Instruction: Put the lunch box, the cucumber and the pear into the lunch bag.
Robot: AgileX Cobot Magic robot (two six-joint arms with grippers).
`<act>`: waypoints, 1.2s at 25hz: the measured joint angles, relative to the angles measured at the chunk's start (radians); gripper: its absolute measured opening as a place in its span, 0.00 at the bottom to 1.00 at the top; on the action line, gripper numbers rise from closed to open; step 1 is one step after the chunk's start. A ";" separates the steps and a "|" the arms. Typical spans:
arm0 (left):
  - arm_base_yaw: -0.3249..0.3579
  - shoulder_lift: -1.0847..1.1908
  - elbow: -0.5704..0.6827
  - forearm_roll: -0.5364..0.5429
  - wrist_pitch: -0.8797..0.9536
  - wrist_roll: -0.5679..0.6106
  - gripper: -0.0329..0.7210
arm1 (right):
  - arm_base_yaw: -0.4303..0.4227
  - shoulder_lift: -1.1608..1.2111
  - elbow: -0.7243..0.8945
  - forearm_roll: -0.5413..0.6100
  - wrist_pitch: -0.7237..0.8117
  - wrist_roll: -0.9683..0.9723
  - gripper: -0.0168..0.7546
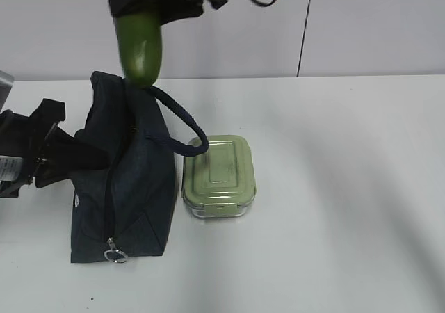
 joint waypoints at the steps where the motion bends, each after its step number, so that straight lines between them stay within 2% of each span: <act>1: 0.000 0.000 0.000 0.000 0.000 0.000 0.02 | 0.016 0.015 0.000 0.009 0.000 -0.007 0.49; 6: 0.000 0.000 0.000 -0.007 0.000 0.001 0.02 | 0.064 0.110 0.000 0.027 0.000 -0.021 0.49; 8: 0.000 0.000 0.000 -0.008 0.000 0.001 0.02 | 0.064 0.138 0.000 -0.005 0.000 -0.019 0.49; 10: 0.000 0.000 0.000 -0.010 -0.003 0.001 0.02 | 0.062 0.151 0.000 -0.092 0.000 0.007 0.49; 12: 0.000 0.000 0.000 -0.015 0.001 0.001 0.02 | 0.062 0.151 0.000 -0.229 0.000 0.046 0.49; 15: 0.000 0.000 0.000 -0.019 0.006 0.002 0.02 | 0.062 0.151 0.000 -0.330 0.000 0.082 0.49; 19: 0.000 0.000 0.000 -0.019 0.008 0.002 0.02 | 0.062 0.151 0.000 -0.291 0.000 0.091 0.53; 25: 0.000 0.000 0.000 -0.019 0.008 0.002 0.02 | 0.062 0.151 0.000 -0.250 0.000 0.093 0.73; 30: 0.000 0.000 0.000 -0.019 0.008 0.004 0.02 | 0.062 0.151 -0.054 -0.222 0.000 0.093 0.76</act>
